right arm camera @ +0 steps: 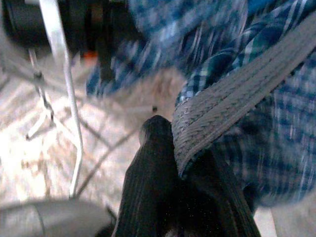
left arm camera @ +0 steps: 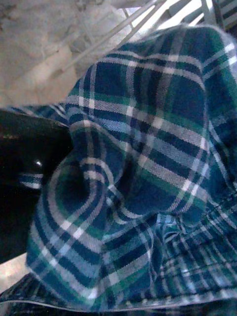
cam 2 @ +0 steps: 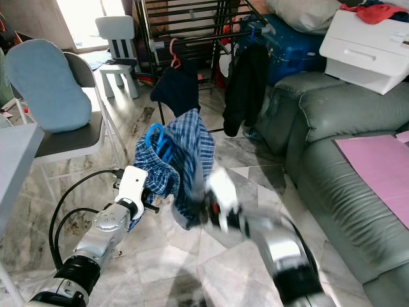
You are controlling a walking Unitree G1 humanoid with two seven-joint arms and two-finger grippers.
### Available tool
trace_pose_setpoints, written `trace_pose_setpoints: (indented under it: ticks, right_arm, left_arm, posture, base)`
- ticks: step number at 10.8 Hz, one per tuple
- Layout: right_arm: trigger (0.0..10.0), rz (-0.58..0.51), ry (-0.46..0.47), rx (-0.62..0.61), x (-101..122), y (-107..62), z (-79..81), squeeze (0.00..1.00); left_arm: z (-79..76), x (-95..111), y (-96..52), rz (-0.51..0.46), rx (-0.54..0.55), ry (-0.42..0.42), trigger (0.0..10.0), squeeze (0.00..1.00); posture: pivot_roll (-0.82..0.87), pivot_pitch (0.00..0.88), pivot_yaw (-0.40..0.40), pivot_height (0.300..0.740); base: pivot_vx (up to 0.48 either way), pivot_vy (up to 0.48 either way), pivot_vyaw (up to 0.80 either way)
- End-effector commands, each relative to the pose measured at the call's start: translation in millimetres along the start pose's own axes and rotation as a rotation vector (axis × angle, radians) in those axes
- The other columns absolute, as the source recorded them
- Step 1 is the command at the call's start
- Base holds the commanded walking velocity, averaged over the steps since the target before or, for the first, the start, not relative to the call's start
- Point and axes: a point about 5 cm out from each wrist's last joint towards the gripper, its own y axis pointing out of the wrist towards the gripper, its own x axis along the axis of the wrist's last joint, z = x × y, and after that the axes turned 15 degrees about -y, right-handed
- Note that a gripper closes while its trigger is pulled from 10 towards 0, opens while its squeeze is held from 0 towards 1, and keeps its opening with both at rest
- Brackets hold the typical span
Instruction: Hang hanger
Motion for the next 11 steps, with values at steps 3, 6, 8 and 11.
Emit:
trace_pose_setpoints:
  ticks: [3,6,8,11]
  right_arm:
    - [0.0,0.055,-0.010,0.106,-10.5,-5.6,16.4,0.00]
    - [3.8,0.256,-0.162,-0.072,-45.2,-7.4,-2.0,0.00]
    - [10.0,0.270,-0.215,-0.134,-43.3,-6.6,-8.7,0.00]
    - [10.0,0.263,-0.303,-0.300,-35.8,-13.4,-33.0,1.00]
  left_arm:
    - [3.8,19.0,5.2,-0.069,0.020,-0.034,0.0,0.00]
    - [-27.6,18.3,1.0,-0.056,-0.243,-0.111,0.0,0.00]
    - [-38.4,16.5,-6.4,-0.061,-0.350,-0.177,0.0,0.00]
    - [-33.3,23.7,-9.1,-0.113,-0.354,-0.143,0.0,0.00]
  posture:
    - [-0.12,0.000,0.053,0.740]
    - [-0.12,0.000,0.047,0.740]
    - [-0.12,0.000,0.041,0.740]
    - [-0.12,0.000,0.035,0.740]
  base:
    - [0.000,0.000,0.00]
    - [0.000,0.000,0.00]
    - [0.000,0.000,0.00]
    - [0.000,0.000,0.00]
